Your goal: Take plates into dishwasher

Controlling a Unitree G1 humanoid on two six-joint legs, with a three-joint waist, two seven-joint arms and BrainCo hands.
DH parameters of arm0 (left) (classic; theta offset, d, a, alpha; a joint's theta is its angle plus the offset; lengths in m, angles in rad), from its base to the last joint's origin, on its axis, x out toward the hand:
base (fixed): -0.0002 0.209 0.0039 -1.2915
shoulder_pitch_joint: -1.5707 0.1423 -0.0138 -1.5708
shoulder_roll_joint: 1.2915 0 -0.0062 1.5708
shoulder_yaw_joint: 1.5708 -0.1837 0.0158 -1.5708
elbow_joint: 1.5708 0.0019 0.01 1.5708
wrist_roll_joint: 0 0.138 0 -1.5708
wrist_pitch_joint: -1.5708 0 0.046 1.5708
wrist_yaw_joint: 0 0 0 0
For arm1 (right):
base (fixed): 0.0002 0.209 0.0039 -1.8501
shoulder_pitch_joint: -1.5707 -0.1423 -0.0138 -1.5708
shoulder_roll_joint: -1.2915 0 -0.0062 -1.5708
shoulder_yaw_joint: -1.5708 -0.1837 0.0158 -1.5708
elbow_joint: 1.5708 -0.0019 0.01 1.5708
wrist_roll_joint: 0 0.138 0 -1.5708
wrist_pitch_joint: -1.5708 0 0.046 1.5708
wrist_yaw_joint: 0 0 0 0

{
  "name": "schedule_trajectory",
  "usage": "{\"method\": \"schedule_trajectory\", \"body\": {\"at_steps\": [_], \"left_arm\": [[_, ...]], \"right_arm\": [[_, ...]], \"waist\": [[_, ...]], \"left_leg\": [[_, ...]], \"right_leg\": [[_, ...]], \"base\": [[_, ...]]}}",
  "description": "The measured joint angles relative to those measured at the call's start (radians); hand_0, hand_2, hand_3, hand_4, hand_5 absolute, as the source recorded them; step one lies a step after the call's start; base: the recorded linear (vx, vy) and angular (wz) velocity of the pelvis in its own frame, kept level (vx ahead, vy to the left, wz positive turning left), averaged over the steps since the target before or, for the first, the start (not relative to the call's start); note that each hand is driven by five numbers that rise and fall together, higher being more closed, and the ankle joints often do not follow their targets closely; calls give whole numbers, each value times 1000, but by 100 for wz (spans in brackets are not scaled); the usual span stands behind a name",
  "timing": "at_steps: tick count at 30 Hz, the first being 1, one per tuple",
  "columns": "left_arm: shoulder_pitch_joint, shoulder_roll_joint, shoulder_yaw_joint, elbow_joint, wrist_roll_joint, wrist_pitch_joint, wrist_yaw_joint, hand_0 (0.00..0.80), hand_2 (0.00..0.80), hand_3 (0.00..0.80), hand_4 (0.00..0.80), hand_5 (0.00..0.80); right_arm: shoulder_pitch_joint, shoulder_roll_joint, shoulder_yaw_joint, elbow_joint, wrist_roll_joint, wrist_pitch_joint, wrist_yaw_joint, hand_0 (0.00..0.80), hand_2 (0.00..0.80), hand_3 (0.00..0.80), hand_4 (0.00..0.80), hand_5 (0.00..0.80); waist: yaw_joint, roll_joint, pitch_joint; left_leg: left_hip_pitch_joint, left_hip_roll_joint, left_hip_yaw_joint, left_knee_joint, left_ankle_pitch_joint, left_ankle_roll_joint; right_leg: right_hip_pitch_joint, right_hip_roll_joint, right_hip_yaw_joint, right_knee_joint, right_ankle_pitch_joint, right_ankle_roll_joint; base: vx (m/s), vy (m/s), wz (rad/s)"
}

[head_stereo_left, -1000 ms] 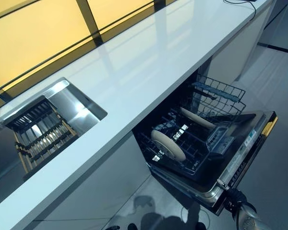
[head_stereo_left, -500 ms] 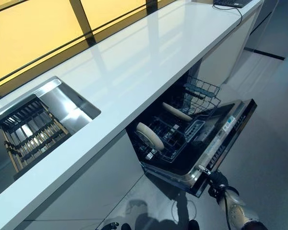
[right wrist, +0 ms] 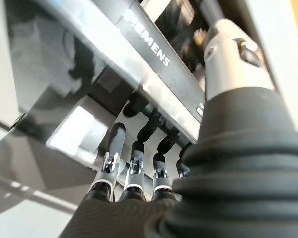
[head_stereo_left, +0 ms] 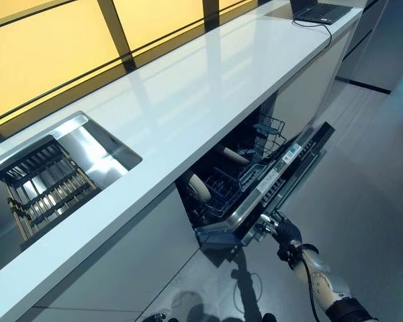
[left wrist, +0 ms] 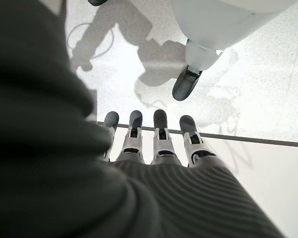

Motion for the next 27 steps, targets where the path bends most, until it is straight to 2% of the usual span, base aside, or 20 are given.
{"method": "schedule_trajectory", "body": {"at_steps": [10, 14, 18, 27], "left_arm": [[14, -1, -1, 11, 1, -14, -6, 0, 0, 0, 0, 0], [13, 0, -2, 10, 2, -14, -6, 0, 0, 0, 0, 0], [22, 2, -3, 10, 3, -11, -6, 0, 0, 0, 0, 0], [32, 6, 1, 12, 2, -14, -5, 0, 0, 0, 0, 0]], "right_arm": [[-82, 52, 56, -6, -21, -33, 134, 0, 0, 0, 0, 0], [-101, 79, 78, -9, -40, -34, 150, 0, 0, 0, 0, 0], [-102, 87, 90, -9, -41, -34, 149, 0, 0, 0, 0, 0], [-102, 86, 89, -7, -68, -35, 135, 0, 0, 0, 0, 0]], "waist": [[56, 3, -65], [80, 0, -70], [104, -10, -75], [102, -34, -86]], "left_leg": [[-4, -8, -69, 1, 1, 0], [-5, -16, -96, 2, 2, 1], [-7, -18, -99, 2, 0, 3], [-5, -23, -99, 1, 2, 1]], "right_leg": [[50, 0, -72, 0, -24, 0], [70, 0, -76, 0, -38, 9], [70, -1, -77, 0, -40, 11], [75, -6, -82, 1, -42, 14]], "base": [[30, 2, 21], [25, 3, 22], [28, 25, 4], [85, 60, 2]]}}
